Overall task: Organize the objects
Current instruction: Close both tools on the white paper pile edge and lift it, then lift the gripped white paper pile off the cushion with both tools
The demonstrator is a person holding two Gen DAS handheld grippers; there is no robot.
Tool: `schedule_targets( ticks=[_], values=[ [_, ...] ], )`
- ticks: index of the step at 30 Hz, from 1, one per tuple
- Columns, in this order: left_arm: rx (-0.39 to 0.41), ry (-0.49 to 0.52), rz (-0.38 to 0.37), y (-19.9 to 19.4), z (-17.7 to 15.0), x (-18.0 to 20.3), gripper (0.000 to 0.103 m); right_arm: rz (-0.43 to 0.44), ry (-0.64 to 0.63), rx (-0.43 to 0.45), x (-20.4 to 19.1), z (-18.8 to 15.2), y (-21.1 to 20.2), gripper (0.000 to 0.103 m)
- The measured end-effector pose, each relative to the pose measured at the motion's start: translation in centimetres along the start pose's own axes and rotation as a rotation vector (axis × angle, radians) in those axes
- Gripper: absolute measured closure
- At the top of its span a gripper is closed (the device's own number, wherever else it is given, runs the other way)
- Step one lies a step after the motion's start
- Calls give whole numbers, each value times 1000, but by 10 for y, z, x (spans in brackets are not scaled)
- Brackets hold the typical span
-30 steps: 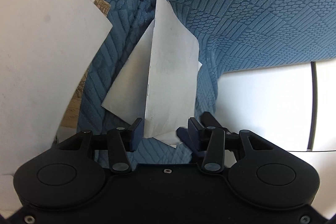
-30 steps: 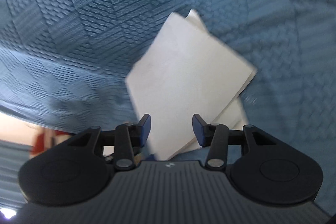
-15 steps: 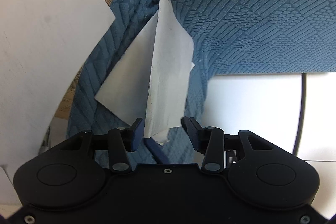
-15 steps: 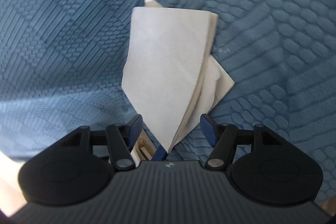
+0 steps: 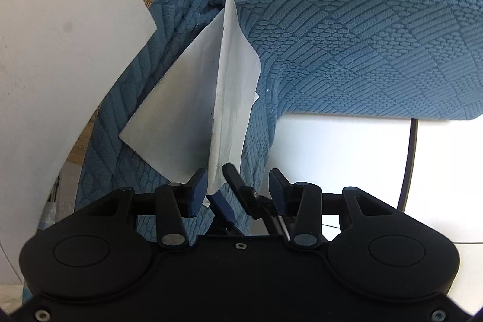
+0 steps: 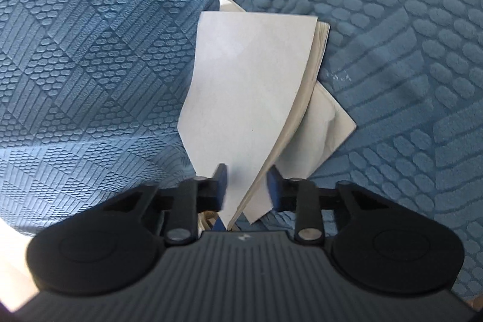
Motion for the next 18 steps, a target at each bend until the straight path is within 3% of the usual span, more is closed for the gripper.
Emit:
schedule_targets(
  ticks=[7,13,15,18],
  values=[
    [9,-8,6,6,-3,-2,61,12,-44,40,-3,-1,-11,94],
    [15,-34,10,10,-6,-10,62,91,-56,57,-9,-1,-22,95],
    [46,-51,0,10,-6,-12,69,101,-62,55,-11,-2,-23,95],
    [76,-97,-31,9,-5,-17,71,108,-55,45,-10,-5,-22,95]
  ],
)
Point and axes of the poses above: each gripper's, at about its wrist camera, not at the fingertips, and y roughly the way its jaws point, x to its right, z to its top, the point moved 2 cm from there along y, roughly the way its jaws point, and after that the axes turned 4 degrees about -y, right-handed, at the moved point
